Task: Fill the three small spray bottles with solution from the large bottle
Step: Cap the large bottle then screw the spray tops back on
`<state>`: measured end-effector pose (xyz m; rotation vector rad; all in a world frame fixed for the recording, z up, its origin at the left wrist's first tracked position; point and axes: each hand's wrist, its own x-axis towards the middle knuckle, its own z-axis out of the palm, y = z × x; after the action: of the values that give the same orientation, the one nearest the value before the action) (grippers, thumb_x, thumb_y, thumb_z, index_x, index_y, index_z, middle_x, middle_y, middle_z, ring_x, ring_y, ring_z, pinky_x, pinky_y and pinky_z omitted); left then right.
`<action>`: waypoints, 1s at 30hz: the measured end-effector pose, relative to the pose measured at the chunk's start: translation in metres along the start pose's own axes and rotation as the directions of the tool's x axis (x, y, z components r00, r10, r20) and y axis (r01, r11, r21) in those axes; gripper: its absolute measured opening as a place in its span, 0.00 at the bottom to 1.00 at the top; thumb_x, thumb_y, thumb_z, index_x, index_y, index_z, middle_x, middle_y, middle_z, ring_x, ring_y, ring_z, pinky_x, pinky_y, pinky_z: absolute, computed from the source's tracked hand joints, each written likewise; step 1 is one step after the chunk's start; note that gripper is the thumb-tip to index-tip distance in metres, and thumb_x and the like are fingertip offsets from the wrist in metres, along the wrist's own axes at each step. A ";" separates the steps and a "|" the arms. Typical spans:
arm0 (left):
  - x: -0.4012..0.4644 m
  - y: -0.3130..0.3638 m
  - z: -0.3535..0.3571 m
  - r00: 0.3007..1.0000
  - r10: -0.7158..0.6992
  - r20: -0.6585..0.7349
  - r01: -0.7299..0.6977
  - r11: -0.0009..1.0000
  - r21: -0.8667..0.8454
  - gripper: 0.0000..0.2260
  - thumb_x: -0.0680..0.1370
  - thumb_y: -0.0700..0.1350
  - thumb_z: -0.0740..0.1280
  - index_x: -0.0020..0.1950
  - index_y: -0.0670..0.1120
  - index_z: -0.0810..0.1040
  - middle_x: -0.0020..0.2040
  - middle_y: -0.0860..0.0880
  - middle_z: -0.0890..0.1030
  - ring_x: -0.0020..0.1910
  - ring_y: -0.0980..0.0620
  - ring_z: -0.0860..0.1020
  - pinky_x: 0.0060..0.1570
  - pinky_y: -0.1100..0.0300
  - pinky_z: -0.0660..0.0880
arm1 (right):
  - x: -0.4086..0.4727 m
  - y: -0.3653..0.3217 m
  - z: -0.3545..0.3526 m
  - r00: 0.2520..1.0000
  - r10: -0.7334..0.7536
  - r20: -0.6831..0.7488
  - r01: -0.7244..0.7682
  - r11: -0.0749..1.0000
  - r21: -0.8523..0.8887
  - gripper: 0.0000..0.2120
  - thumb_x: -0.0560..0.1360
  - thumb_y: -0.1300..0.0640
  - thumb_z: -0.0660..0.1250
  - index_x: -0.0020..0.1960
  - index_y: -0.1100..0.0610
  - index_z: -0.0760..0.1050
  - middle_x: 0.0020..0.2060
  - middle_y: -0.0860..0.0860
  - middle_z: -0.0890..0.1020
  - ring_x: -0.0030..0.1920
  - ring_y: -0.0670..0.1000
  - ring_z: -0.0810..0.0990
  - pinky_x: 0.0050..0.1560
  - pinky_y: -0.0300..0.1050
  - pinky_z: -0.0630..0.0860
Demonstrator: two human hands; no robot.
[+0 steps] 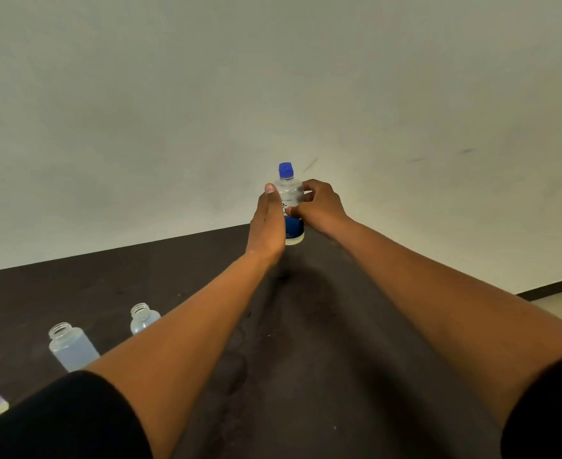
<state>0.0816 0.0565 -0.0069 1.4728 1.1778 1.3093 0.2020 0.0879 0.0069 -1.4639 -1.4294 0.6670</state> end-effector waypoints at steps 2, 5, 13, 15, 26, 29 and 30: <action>0.006 -0.002 0.004 1.000 -0.012 0.020 0.013 1.000 -0.026 0.30 0.88 0.63 0.43 0.81 0.51 0.69 0.75 0.45 0.77 0.74 0.45 0.75 0.78 0.44 0.67 | 0.001 0.006 -0.001 1.000 0.000 -0.026 0.000 1.000 0.005 0.26 0.72 0.61 0.76 0.69 0.56 0.76 0.60 0.55 0.84 0.58 0.55 0.84 0.62 0.56 0.81; 0.011 -0.005 0.012 0.998 -0.025 0.056 0.027 0.999 -0.034 0.31 0.87 0.65 0.42 0.81 0.50 0.69 0.74 0.45 0.77 0.73 0.46 0.76 0.79 0.44 0.67 | 0.002 0.014 -0.003 0.998 0.028 -0.060 -0.027 0.999 0.031 0.26 0.71 0.61 0.77 0.68 0.56 0.75 0.60 0.55 0.84 0.58 0.56 0.84 0.63 0.57 0.81; 0.014 -0.014 0.022 0.995 -0.062 0.074 0.069 0.993 -0.094 0.33 0.86 0.66 0.42 0.80 0.49 0.69 0.74 0.42 0.77 0.74 0.43 0.76 0.78 0.42 0.67 | 0.002 0.025 -0.004 0.994 0.078 -0.073 -0.074 0.996 0.054 0.27 0.71 0.62 0.76 0.68 0.55 0.75 0.61 0.54 0.83 0.59 0.56 0.84 0.63 0.57 0.81; 0.012 -0.016 0.022 0.995 -0.068 0.071 0.075 0.993 -0.096 0.32 0.86 0.65 0.42 0.81 0.49 0.68 0.75 0.42 0.76 0.74 0.43 0.75 0.79 0.43 0.66 | 0.001 0.026 -0.003 0.995 0.073 -0.069 -0.071 0.997 0.038 0.27 0.71 0.62 0.76 0.69 0.54 0.74 0.61 0.54 0.83 0.59 0.56 0.84 0.63 0.57 0.81; -0.050 0.014 -0.017 0.994 -0.101 0.049 0.103 0.993 -0.056 0.32 0.86 0.67 0.45 0.86 0.52 0.58 0.85 0.49 0.61 0.84 0.46 0.61 0.83 0.43 0.56 | -0.051 0.002 -0.030 0.996 0.014 -0.087 -0.025 0.991 -0.129 0.32 0.73 0.61 0.76 0.74 0.52 0.69 0.65 0.52 0.79 0.57 0.50 0.80 0.58 0.46 0.78; -0.098 0.027 -0.038 0.999 -0.017 0.052 0.016 1.000 0.020 0.20 0.87 0.63 0.52 0.70 0.60 0.77 0.77 0.51 0.76 0.78 0.49 0.72 0.79 0.42 0.66 | -0.090 -0.012 -0.032 0.992 -0.065 -0.110 0.053 0.993 -0.101 0.24 0.73 0.62 0.75 0.66 0.50 0.75 0.55 0.48 0.81 0.54 0.50 0.83 0.59 0.49 0.81; -0.119 0.030 -0.047 0.996 0.065 0.058 -0.068 0.996 0.063 0.15 0.88 0.60 0.56 0.64 0.61 0.80 0.70 0.53 0.81 0.72 0.53 0.77 0.76 0.44 0.71 | -0.105 -0.018 -0.030 0.992 -0.082 -0.093 0.075 0.994 -0.075 0.22 0.73 0.62 0.75 0.64 0.50 0.76 0.54 0.48 0.82 0.52 0.49 0.83 0.59 0.49 0.81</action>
<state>0.0364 -0.0668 0.0012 1.5974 1.1533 1.2768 0.2027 -0.0224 0.0104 -1.4669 -1.4410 0.4946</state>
